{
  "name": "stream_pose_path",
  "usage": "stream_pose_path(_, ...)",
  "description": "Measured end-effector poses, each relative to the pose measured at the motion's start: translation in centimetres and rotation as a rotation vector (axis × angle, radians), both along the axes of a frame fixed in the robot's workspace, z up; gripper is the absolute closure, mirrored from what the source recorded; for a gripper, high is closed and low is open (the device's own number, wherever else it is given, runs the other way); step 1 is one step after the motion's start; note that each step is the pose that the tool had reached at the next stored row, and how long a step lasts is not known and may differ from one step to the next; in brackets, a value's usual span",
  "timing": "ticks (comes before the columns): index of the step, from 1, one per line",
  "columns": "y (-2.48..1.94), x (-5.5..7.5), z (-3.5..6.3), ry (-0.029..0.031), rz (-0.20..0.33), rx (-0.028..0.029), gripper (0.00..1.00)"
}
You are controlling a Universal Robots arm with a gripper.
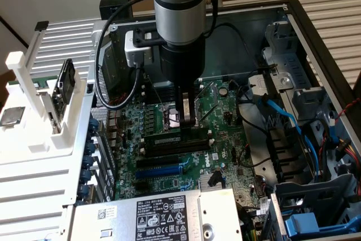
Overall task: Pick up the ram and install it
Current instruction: 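Pick up the ram and move it above insertion slot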
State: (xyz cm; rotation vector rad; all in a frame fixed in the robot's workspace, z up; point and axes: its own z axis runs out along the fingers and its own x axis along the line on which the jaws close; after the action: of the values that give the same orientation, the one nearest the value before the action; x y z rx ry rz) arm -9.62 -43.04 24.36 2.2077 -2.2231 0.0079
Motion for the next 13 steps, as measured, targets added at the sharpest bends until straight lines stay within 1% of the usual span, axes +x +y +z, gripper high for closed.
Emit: stream_pose_path(13, -0.01, 0.0, -0.24, -0.0001, 0.0, 0.0002, 0.88)
